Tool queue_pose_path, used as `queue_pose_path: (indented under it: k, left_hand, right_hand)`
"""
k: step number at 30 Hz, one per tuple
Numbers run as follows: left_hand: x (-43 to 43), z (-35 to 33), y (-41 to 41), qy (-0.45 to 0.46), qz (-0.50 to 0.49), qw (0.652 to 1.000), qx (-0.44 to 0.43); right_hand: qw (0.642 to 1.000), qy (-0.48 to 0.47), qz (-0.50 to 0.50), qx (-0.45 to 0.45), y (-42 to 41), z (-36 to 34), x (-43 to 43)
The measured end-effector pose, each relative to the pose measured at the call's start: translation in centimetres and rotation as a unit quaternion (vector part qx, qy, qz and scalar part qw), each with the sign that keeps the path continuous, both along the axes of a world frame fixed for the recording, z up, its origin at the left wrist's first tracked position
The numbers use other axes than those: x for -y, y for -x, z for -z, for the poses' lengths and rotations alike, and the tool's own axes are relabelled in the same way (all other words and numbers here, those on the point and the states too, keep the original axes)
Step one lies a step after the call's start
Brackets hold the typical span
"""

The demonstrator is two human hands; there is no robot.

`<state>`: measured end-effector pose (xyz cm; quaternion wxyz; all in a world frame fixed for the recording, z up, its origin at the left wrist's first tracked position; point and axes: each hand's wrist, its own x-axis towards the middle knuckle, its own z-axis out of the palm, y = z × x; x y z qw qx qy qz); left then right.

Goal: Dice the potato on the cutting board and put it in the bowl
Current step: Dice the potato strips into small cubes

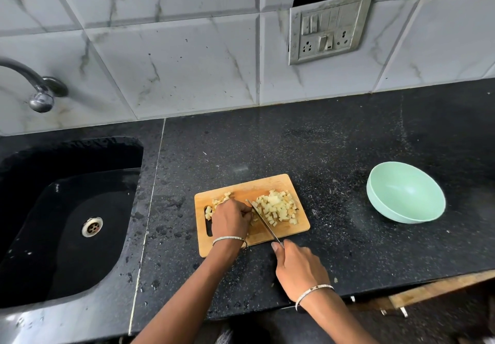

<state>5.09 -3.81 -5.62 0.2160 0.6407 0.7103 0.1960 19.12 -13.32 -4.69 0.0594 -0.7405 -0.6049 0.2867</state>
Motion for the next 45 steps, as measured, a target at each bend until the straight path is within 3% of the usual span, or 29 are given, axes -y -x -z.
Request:
queue_pose_path:
  k: [7,12,17,26,45]
  left_hand:
    - [-0.2,0.0,-0.4,0.017,-0.032,0.999,0.020]
    - [-0.1,0.1,-0.3,0.004,-0.038,0.999,0.002]
    - [-0.7,0.1,0.4,-0.027,-0.028,0.999,-0.025]
    - [-0.7,-0.2,-1.1,-0.024,0.090,0.995,-0.037]
    - [0.4,0.4,0.1,-0.053,0.056,0.995,-0.061]
  right_hand:
    - [0.999,0.007,-0.004,0.044,1.1,0.5,-0.6]
    - [0.997,0.056,-0.003,-0.057,-0.6,1.2,-1.4]
    - [0.997,0.009,0.018,-0.080,-1.8,0.9,-1.1]
    - [0.997,-0.025,0.049,-0.058,-2.2,0.7,-0.1]
    - [0.999,0.009,0.030,-0.028,-1.0,0.1,1.4]
